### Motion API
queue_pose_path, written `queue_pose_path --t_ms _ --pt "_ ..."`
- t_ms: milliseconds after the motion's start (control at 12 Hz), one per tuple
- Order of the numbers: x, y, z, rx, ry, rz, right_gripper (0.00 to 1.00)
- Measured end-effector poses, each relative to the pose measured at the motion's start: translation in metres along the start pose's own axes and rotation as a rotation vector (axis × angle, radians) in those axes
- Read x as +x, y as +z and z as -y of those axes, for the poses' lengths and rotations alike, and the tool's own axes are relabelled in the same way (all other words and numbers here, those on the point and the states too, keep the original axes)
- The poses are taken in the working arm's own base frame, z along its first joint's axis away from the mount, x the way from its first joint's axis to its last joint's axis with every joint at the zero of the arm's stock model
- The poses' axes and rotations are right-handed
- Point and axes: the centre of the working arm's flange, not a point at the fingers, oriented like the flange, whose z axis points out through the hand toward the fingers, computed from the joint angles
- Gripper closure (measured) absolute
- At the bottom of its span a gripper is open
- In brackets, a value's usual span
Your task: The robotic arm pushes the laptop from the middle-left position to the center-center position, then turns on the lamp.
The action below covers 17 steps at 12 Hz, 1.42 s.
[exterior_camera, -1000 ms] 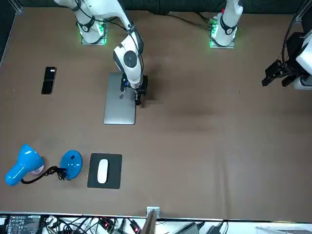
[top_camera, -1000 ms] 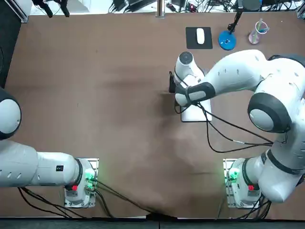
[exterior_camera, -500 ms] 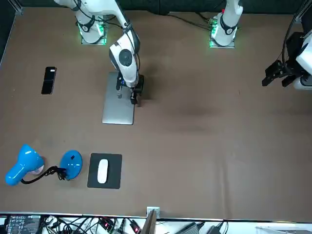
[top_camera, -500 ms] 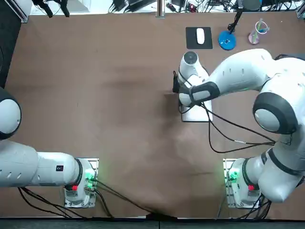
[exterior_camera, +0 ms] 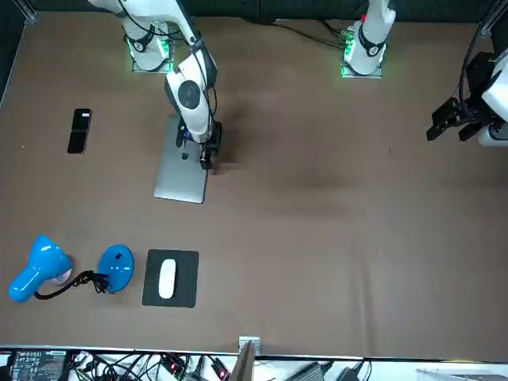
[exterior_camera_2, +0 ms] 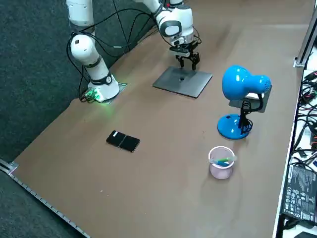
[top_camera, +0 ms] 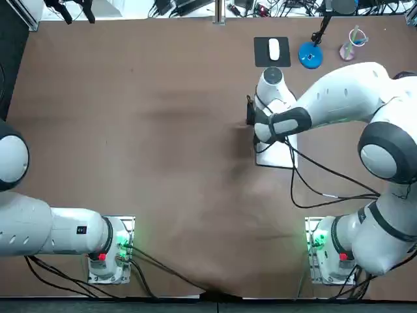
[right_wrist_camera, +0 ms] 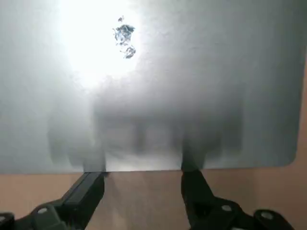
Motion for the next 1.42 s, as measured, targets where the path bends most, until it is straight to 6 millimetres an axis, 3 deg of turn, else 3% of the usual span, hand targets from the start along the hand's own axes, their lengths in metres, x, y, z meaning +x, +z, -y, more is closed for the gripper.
queue_pose_path --t_ms 250,917,1417 --pt "0.010 0.000 0.002 0.012 -0.001 0.010 0.00" --pt "0.015 0.001 0.002 0.021 0.031 0.024 0.00" --pt "0.032 0.011 -0.012 -0.001 0.033 0.002 0.00"
